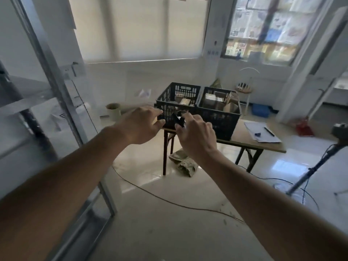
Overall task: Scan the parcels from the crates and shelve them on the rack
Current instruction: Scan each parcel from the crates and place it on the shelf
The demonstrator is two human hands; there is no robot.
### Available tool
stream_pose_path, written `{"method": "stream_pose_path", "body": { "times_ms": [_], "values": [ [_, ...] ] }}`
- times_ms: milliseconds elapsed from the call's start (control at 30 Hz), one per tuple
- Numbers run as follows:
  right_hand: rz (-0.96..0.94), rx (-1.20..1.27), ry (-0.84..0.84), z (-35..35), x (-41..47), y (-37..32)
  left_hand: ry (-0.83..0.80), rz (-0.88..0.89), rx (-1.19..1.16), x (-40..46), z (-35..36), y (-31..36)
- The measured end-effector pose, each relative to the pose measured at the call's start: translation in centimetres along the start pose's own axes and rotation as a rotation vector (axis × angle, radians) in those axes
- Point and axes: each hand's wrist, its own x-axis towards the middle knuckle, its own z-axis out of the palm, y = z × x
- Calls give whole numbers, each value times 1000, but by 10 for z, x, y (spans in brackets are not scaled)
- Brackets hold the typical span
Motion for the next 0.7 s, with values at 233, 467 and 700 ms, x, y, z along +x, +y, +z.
{"method": "stream_pose_path", "body": {
  "times_ms": [233, 467, 700],
  "values": [
    [109, -43, -27, 46, 141, 47, -84, 50, -68, 165, 60, -45],
    [170, -55, -68, 88, 251, 94, -156, 85, -90, 294, 113, -69],
    [192, -40, -98, 146, 372, 165, -214, 62, -92, 421, 186, -88]
  ]
}}
